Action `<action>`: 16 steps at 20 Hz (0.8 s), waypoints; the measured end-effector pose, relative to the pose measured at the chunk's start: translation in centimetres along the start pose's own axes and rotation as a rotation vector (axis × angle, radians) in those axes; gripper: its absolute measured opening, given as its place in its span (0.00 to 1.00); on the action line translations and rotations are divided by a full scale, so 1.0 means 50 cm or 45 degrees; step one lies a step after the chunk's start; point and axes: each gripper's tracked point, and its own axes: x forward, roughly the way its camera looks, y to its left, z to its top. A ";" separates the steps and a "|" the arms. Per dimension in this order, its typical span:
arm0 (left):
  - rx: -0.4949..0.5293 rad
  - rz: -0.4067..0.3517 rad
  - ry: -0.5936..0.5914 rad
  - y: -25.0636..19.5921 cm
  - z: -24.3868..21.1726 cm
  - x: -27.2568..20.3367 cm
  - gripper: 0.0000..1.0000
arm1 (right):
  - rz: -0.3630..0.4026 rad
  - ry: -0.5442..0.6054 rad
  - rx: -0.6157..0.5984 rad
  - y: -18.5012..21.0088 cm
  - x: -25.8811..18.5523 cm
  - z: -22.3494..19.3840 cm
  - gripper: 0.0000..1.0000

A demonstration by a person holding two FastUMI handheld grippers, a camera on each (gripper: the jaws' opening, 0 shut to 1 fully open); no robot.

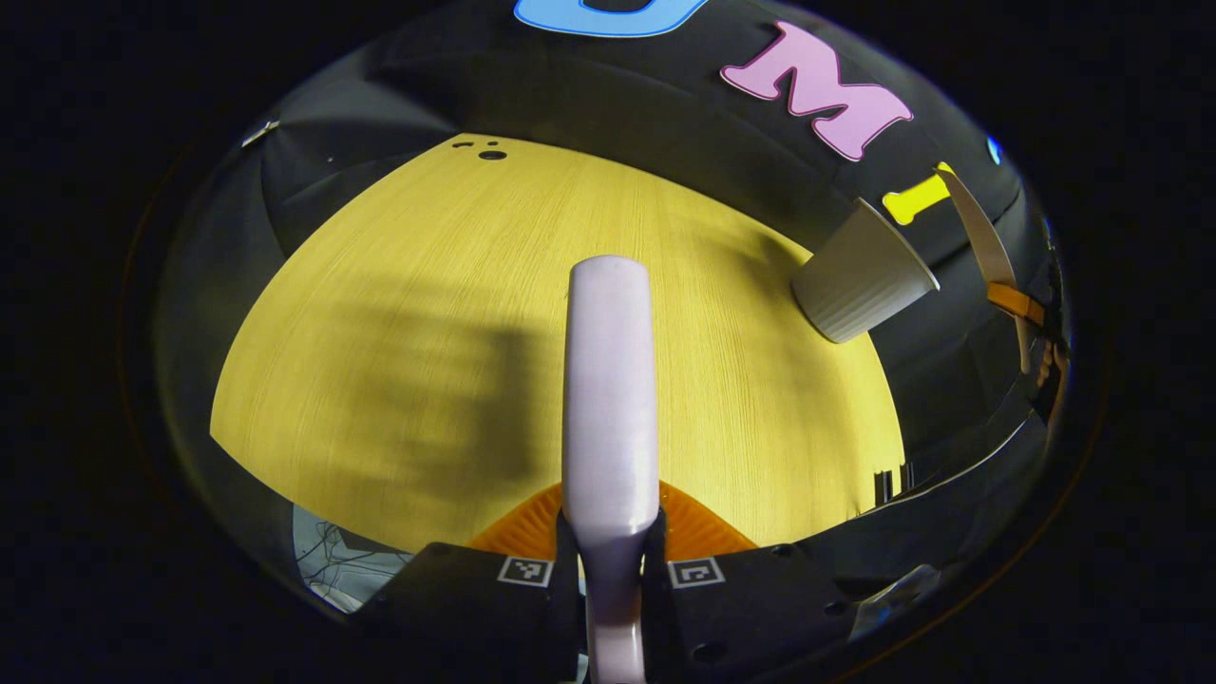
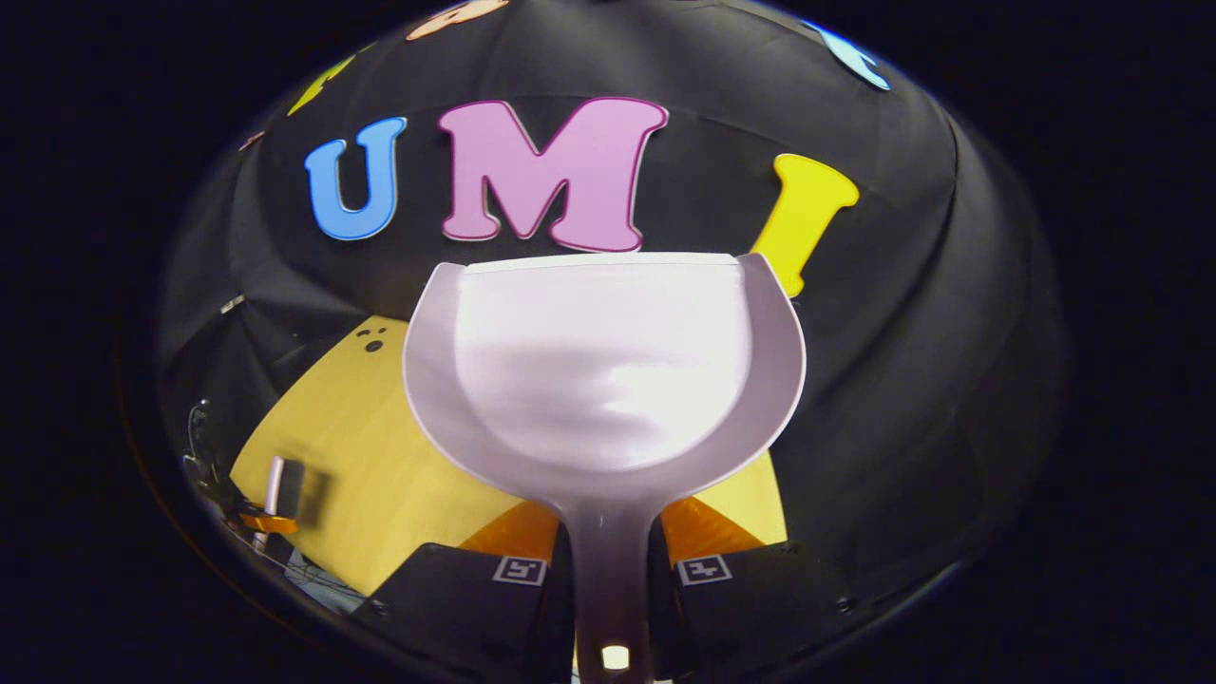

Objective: Pick up the small broom and dustpan from the desktop, sweep the trash into the dustpan with the broom, and then empty the trash into the garbage bin.

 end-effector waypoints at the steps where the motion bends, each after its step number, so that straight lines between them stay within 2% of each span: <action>1: 0.022 0.000 0.000 -0.002 -0.004 0.002 0.30 | 0.026 0.015 0.003 0.001 -0.001 -0.003 0.35; 8: 0.153 0.013 0.000 0.010 -0.011 0.013 0.30 | 0.173 0.125 0.010 0.008 0.037 -0.030 0.35; 10: 0.172 0.027 0.004 0.013 -0.012 0.020 0.30 | 0.233 0.175 0.048 0.040 0.056 -0.068 0.38; 12: 0.183 0.043 0.013 0.010 -0.009 0.029 0.30 | 0.278 0.223 0.095 0.076 0.078 -0.133 0.35; 16: 0.239 0.080 0.033 0.000 0.003 0.054 0.31 | 0.297 0.334 0.101 0.129 0.125 -0.231 0.35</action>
